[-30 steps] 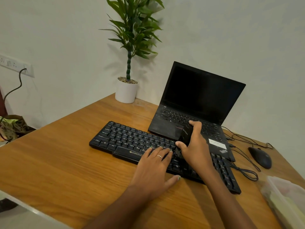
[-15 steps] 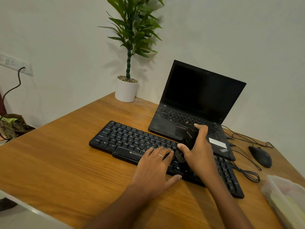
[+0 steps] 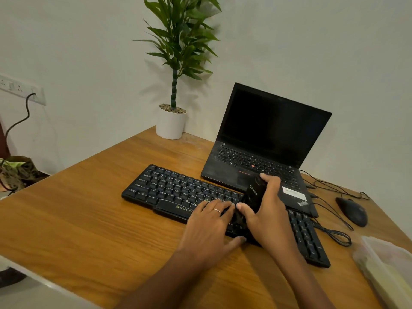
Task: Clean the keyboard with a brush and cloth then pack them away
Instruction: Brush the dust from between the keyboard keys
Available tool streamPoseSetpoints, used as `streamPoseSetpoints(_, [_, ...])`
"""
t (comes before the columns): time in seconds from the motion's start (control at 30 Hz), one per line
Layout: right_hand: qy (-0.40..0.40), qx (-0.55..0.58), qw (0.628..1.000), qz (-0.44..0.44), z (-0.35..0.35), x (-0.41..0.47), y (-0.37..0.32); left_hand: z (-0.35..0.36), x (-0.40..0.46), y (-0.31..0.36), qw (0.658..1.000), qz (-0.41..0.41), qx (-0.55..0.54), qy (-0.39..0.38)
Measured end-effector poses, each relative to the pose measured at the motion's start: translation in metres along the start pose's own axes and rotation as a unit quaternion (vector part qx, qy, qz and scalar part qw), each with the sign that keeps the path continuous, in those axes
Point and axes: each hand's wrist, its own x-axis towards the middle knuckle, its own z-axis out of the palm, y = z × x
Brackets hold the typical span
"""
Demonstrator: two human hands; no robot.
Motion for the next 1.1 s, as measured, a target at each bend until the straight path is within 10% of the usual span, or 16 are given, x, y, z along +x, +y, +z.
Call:
streamPoseSetpoints(0.53, [-0.1,0.002,0.995,-0.005,-0.015,0.002,0.004,0.0,0.001,-0.001,1.0,0.007,-0.006,0.005])
streamPoseSetpoints(1.1, [0.014,0.008,1.0,0.014,-0.001,0.017,0.013,-0.001,0.0,0.0,1.0,0.008,0.004,-0.014])
